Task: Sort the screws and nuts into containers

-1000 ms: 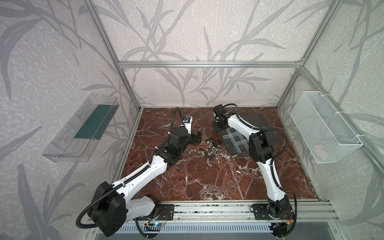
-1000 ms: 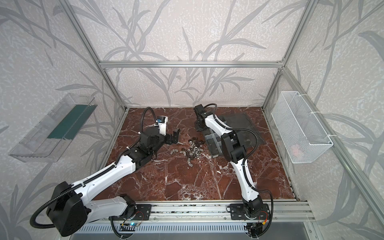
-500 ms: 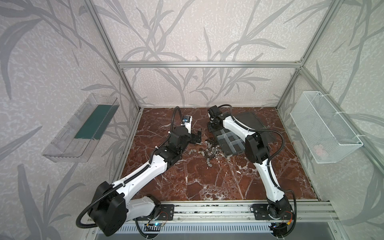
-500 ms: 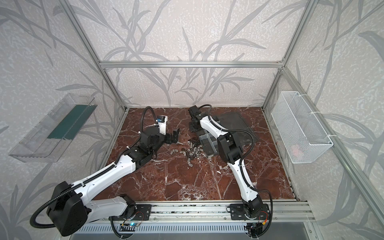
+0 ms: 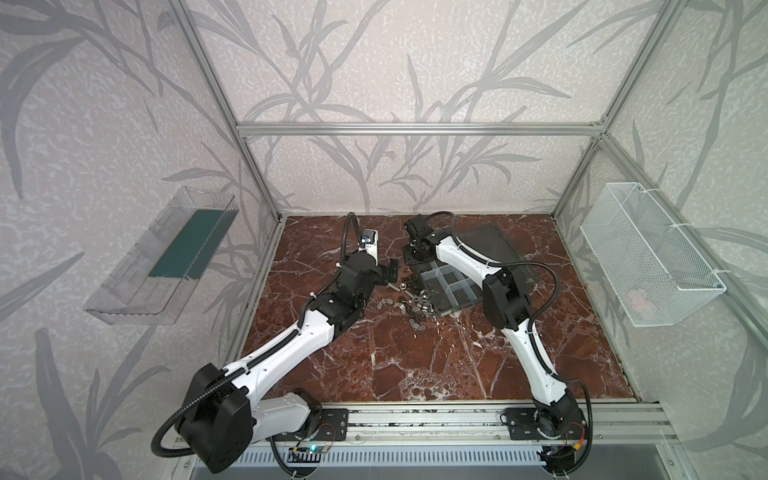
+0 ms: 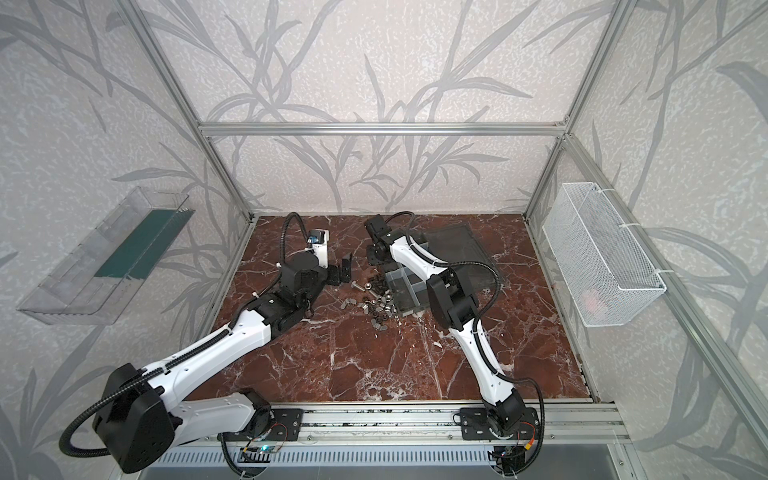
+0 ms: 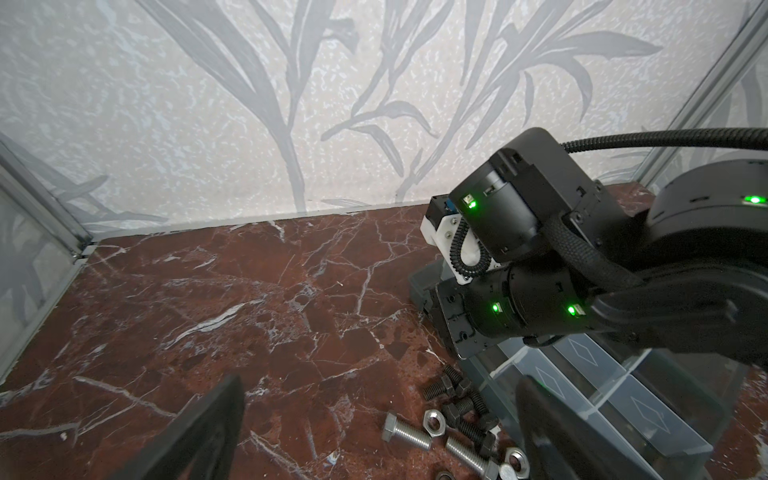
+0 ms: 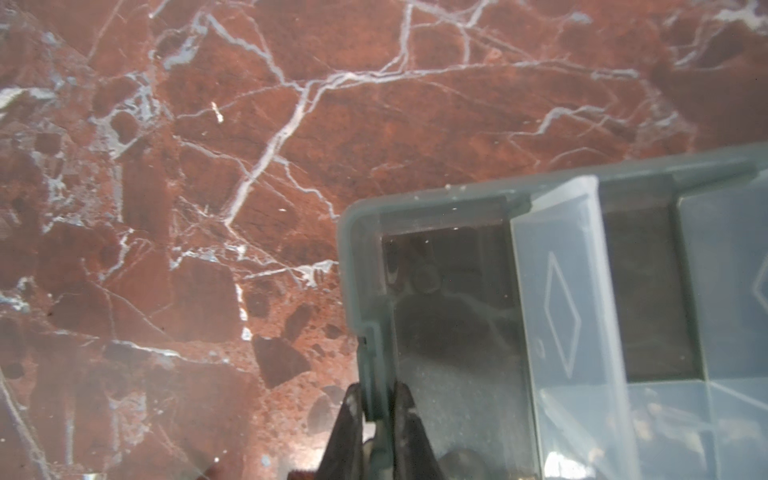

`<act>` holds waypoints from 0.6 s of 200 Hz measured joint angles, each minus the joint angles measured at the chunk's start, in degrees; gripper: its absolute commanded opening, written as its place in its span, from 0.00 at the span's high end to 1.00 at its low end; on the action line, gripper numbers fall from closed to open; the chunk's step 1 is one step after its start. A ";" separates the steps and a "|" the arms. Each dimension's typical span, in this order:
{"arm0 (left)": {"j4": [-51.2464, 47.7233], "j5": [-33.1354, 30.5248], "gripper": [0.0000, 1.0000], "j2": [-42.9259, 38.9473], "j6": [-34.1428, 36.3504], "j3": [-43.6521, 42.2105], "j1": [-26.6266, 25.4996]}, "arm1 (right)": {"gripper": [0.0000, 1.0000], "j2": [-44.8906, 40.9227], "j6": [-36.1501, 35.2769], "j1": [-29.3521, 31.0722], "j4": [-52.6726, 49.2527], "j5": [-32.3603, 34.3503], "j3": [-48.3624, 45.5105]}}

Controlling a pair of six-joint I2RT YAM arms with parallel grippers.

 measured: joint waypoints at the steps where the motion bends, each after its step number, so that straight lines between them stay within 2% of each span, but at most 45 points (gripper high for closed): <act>1: 0.00 -0.09 0.01 0.00 0.00 0.00 0.00 | 0.96 0.11 0.02 0.04 -0.04 -0.02 0.13; 31: 0.00 -2.49 0.01 0.00 0.24 0.00 0.00 | 0.97 2.69 0.09 1.31 -1.42 -0.61 4.79; 67: 0.00 -3.65 0.01 0.00 0.57 0.00 0.00 | 0.97 2.67 -2.43 1.11 -2.12 -1.18 4.90; 120: 2.51 -3.93 0.01 -0.94 0.37 -1.64 0.00 | 0.97 -0.48 -7.45 -0.59 -2.19 -2.45 -0.04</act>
